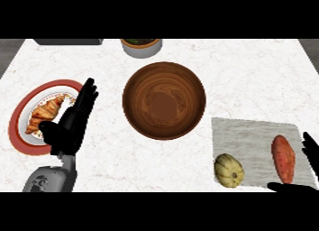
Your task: Pick the sweet potato from the placemat and place it in the bowl
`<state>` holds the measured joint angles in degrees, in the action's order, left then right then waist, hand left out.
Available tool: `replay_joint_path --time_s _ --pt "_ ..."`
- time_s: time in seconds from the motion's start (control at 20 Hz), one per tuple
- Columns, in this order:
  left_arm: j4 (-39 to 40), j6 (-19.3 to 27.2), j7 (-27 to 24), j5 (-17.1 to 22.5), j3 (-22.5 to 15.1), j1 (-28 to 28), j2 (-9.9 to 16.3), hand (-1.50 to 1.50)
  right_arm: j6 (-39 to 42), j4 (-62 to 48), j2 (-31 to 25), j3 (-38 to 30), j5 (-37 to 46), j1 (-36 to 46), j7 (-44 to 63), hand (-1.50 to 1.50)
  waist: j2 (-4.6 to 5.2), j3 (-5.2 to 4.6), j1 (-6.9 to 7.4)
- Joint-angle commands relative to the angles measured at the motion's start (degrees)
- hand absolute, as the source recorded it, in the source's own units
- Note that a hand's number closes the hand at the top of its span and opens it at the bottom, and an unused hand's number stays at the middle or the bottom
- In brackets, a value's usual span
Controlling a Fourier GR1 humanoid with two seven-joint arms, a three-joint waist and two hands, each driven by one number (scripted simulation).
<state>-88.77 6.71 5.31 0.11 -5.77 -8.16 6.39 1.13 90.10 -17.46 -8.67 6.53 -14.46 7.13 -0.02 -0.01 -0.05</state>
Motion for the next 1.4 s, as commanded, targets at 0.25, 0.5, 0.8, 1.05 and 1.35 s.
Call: replay_joint_path --time_s 0.25,0.5,0.8,1.05,1.35 --pt "-0.13 -2.89 0.11 0.05 3.25 0.07 0.96 0.0 1.72 -12.04 0.89 -0.79 4.82 5.09 -5.16 -1.5 0.01 0.02 0.01" --pt "-0.78 -2.97 0.2 0.11 2.34 0.51 -0.13 0.0 5.28 -11.49 -2.46 3.08 9.46 5.72 -8.13 1.5 0.0 0.03 0.29" --pt "-3.84 -1.31 -0.77 -2.99 -0.16 4.09 -2.29 0.0 2.93 -9.81 0.85 4.8 12.56 4.33 -12.01 1.5 -0.05 0.01 0.03" --pt "-2.32 -3.6 1.81 -0.15 3.4 0.74 -0.32 0.0 2.46 -13.34 2.91 4.91 12.18 6.64 -14.61 1.5 -0.02 0.02 0.13" --pt "0.55 -3.41 0.02 -2.03 0.21 -1.53 -2.17 0.0 19.16 -0.88 3.61 29.53 17.42 11.05 -26.17 1.5 -0.3 -0.05 5.14"
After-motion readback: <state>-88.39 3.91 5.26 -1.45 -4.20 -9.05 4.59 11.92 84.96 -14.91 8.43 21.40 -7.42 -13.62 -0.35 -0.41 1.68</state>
